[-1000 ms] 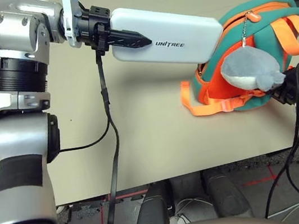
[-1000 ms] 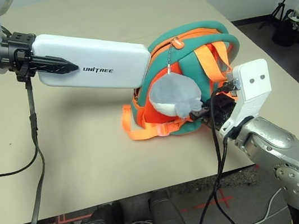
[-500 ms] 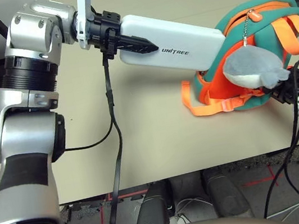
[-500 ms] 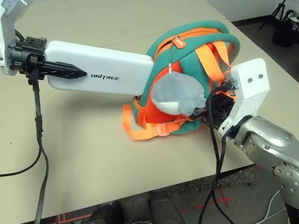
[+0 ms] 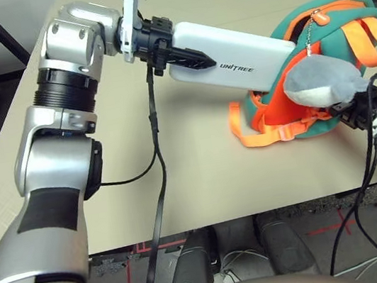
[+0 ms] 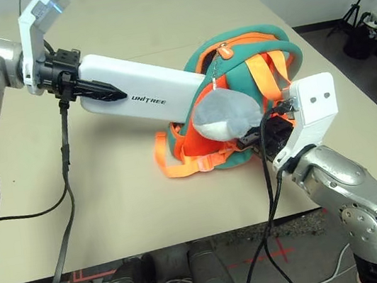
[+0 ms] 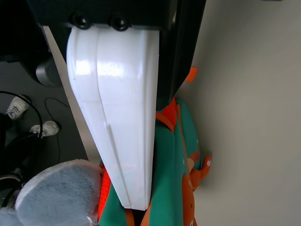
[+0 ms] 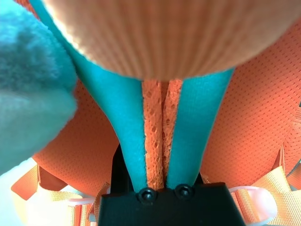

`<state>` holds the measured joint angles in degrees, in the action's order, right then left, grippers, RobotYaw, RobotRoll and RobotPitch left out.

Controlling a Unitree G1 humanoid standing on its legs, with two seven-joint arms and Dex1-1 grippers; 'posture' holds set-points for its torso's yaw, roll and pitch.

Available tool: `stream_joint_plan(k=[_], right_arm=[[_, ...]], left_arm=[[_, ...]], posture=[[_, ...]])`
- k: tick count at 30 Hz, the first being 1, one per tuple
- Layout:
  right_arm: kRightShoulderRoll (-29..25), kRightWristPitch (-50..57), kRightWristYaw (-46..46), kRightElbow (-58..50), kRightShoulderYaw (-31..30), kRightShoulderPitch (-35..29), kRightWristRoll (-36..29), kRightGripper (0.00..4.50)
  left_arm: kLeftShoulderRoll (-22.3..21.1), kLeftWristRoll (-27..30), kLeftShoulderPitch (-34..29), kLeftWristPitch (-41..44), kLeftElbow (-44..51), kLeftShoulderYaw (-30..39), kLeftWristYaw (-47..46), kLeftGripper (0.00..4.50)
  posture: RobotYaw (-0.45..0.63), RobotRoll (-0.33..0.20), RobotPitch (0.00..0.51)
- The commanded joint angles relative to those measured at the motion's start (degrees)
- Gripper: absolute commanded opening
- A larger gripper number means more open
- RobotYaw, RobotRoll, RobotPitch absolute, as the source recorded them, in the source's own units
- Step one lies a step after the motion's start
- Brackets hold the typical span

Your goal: Put the pencil case into the backpack and zip it.

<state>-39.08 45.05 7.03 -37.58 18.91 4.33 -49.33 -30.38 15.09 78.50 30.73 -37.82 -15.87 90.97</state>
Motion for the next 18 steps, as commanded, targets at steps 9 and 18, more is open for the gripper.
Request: stream_joint_plan(k=[9, 18], right_arm=[[0.74, 1.61, 0.80, -0.69, -1.08, 0.90, 0.71, 0.16], [1.35, 1.91, 1.20, -0.26, -1.62, 1.76, 1.39, 0.16]], left_arm=[[4.92, -2.81, 1.93, -3.05, -2.25, 2.11, -3.95, 1.44], [7.31, -2.24, 2.55, -0.42, -0.96, 2.84, -6.16, 1.44]], posture=[[-0.19, 0.000, 0.173], [-0.18, 0.000, 0.173]])
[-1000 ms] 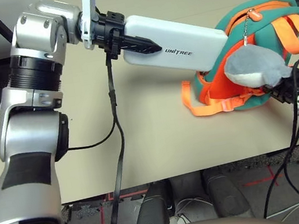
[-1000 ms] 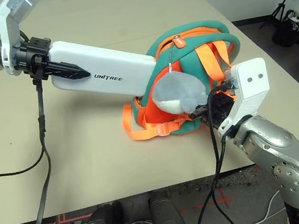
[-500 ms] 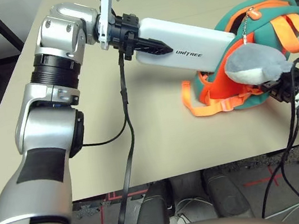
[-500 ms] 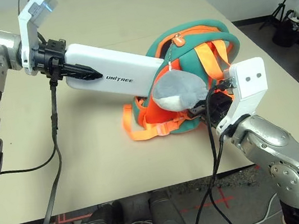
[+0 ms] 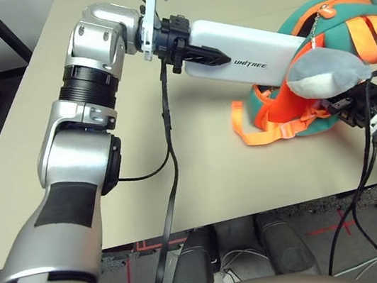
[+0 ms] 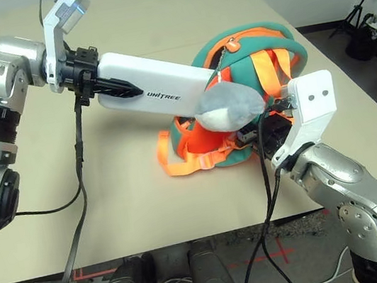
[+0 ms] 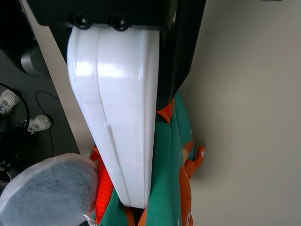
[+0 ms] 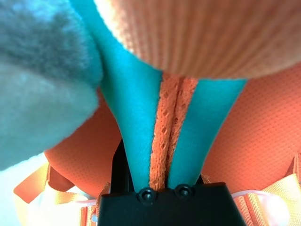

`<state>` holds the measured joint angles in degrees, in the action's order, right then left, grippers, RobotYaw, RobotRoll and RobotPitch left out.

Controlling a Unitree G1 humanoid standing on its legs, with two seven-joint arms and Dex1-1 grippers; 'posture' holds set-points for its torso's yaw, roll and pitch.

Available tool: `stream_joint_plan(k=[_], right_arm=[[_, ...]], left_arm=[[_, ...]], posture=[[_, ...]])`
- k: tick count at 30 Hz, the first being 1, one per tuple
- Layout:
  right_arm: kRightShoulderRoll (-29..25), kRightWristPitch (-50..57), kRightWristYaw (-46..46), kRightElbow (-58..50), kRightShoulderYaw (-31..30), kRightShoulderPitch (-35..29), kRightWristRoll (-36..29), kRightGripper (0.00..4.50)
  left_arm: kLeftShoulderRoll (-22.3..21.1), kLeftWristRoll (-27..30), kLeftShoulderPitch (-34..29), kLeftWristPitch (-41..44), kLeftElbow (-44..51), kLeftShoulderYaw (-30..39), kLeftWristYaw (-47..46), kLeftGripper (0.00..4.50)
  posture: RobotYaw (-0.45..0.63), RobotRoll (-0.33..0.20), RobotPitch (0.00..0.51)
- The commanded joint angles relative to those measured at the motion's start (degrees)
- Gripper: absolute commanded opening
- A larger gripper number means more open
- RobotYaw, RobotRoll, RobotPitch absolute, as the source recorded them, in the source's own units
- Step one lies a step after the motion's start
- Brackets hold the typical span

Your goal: Put the pencil case into the backpack and zip it.

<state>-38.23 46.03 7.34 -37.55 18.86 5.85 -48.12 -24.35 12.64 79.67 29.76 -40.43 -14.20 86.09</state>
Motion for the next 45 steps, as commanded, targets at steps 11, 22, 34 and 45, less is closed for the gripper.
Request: stream_joint_plan(k=[11, 22, 34, 45], right_arm=[[1.31, 1.33, 1.67, -0.24, -2.12, 0.25, 1.04, 0.16], [2.30, 1.06, 2.44, 0.57, -2.77, 1.01, 2.29, 0.16], [3.91, 1.53, 1.87, -0.38, -3.15, 1.19, 3.11, 0.16], [5.05, 2.10, 1.47, -1.12, -3.39, 1.27, 3.53, 0.16]], left_arm=[[-2.16, -1.61, 5.93, -2.82, -1.82, 2.30, -1.08, 1.44], [-0.76, -2.35, 5.51, -4.46, -1.94, 1.17, -0.04, 1.44], [7.53, -3.47, 4.51, -5.46, -5.29, 0.26, -1.96, 1.44], [14.57, -6.85, 4.26, -10.20, -13.50, -0.34, -5.01, 1.44]], posture=[[-0.17, 0.000, 0.167], [-0.16, 0.000, 0.161], [-0.19, 0.000, 0.168], [-0.20, 0.000, 0.175]])
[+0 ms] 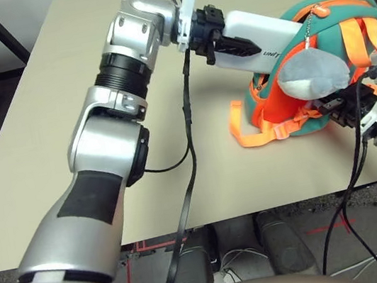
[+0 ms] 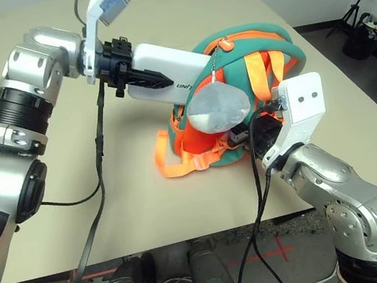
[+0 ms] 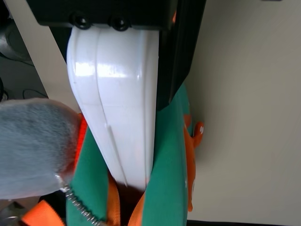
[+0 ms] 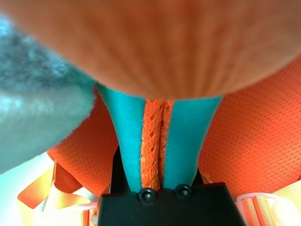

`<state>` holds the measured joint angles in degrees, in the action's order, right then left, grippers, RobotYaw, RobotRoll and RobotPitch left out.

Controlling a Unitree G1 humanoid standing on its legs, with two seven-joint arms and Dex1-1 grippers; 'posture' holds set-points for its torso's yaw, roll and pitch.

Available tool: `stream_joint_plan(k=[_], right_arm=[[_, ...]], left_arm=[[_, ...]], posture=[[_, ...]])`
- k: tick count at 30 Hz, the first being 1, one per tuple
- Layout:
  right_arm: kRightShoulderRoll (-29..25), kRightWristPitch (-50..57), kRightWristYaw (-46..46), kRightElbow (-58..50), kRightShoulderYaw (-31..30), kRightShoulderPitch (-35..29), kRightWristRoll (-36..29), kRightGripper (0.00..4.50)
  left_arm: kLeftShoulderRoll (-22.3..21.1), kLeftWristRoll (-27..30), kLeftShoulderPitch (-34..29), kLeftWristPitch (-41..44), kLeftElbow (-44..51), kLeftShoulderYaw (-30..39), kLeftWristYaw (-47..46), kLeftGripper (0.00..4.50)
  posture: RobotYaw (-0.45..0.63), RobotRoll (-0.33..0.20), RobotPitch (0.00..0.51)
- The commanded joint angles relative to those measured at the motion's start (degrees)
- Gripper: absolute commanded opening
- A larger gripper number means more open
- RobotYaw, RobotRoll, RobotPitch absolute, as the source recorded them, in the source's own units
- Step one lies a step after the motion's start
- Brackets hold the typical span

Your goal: Put the pencil case into the backpack and zip it.

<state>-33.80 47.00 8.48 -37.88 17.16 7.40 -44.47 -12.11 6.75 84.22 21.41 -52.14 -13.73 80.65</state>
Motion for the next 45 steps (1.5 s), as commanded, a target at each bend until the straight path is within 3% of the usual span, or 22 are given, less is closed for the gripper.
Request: stream_joint_plan(k=[1, 15, 29, 45], right_arm=[[0.68, 1.12, 0.33, -0.79, -1.80, -0.20, -0.06, 0.16], [1.61, 1.37, 0.06, -0.88, -2.28, 0.71, 0.46, 0.16], [1.95, 0.97, 0.37, -0.31, -2.60, 1.53, 1.57, 0.16], [2.46, 0.64, 0.69, 0.11, -2.81, 2.19, 2.65, 0.16]], left_arm=[[2.95, -1.31, -0.24, -2.27, -2.50, -0.84, 0.23, 1.44], [8.89, -5.24, -1.21, -5.90, -7.61, -1.05, -0.60, 1.43], [9.08, -6.42, -2.08, -7.39, -8.51, -0.79, -0.07, 1.43], [12.62, -7.66, -1.38, -8.84, -10.56, 0.41, -1.17, 1.43]], posture=[[-0.20, 0.000, 0.175], [-0.22, 0.000, 0.181], [-0.22, 0.000, 0.178], [-0.25, 0.000, 0.178]])
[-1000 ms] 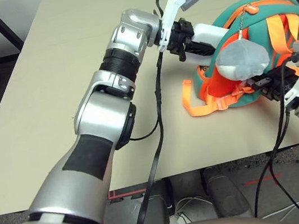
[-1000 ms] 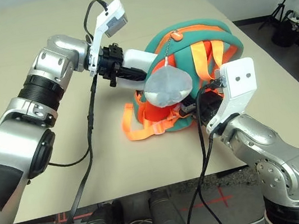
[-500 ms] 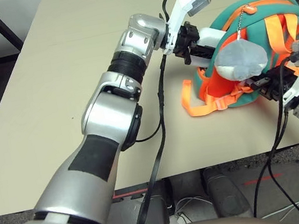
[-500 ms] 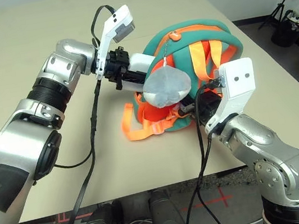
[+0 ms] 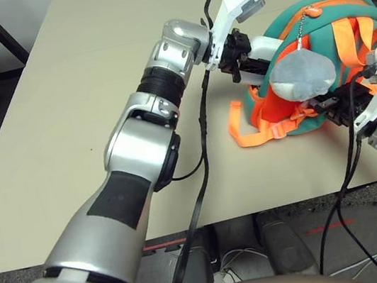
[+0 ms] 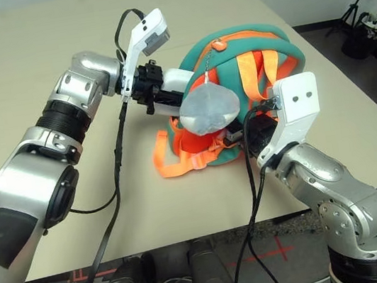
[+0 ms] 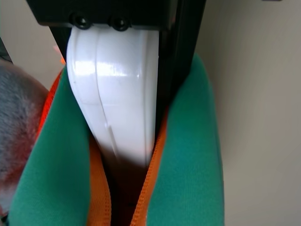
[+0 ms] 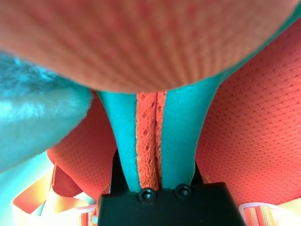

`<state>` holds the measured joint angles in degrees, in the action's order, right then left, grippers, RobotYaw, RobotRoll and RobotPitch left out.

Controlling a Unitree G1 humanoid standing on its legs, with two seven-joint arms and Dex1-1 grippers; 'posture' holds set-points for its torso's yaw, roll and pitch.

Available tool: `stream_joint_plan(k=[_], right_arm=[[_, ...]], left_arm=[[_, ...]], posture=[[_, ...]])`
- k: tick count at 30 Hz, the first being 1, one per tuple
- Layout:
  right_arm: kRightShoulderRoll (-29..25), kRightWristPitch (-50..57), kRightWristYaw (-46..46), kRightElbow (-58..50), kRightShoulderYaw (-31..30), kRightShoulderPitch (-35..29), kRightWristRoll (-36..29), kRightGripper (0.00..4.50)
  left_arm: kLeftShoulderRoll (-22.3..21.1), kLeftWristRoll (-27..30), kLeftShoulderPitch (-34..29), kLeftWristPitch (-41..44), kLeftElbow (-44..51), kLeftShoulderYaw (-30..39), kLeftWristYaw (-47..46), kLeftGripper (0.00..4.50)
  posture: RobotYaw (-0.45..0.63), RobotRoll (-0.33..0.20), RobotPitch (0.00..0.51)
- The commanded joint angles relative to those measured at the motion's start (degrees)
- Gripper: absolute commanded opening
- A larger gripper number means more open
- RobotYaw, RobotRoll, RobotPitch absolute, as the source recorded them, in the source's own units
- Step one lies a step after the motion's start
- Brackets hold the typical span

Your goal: Put the pencil case into the backpack and zip it.

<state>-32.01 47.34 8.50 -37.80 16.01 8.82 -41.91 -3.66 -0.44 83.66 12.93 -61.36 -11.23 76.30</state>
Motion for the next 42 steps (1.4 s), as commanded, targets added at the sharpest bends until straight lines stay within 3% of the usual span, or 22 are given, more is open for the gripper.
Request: stream_joint_plan(k=[1, 18, 23, 28, 36, 42], right_arm=[[0.75, 0.32, 0.62, -0.10, -1.63, 0.66, 0.10, 0.16], [1.27, 0.30, 0.52, -0.29, -1.85, 0.82, 0.58, 0.16], [1.15, 0.08, 0.76, -0.01, -1.62, 0.93, 0.73, 0.16], [0.99, -0.22, 1.33, 0.67, -1.64, 1.25, 1.08, 0.16], [0.89, -0.67, 3.13, 2.32, -2.03, 2.41, 2.19, 0.16], [0.89, -0.82, 4.42, 3.40, -2.29, 3.32, 2.89, 0.16]], left_arm=[[4.57, -0.58, -0.85, -0.47, -1.53, -2.07, 3.00, 1.43], [7.16, -2.46, -2.25, -2.00, -3.43, -1.55, 2.15, 1.43], [4.96, 0.08, -0.91, 0.30, -0.23, 0.28, 5.57, 3.03], [-0.38, 3.20, 0.55, 6.78, 6.61, 1.90, 11.03, 4.48], [-11.82, 6.57, -1.33, 16.51, 22.62, 1.54, 15.28, 4.50], [-17.64, 8.92, -5.19, 23.62, 34.36, -0.24, 14.33, 4.50]], posture=[[-0.25, 0.000, 0.178], [-0.25, 0.000, 0.174], [-0.24, 0.000, 0.172], [-0.22, 0.000, 0.171], [-0.19, 0.000, 0.164], [-0.16, 0.000, 0.164]])
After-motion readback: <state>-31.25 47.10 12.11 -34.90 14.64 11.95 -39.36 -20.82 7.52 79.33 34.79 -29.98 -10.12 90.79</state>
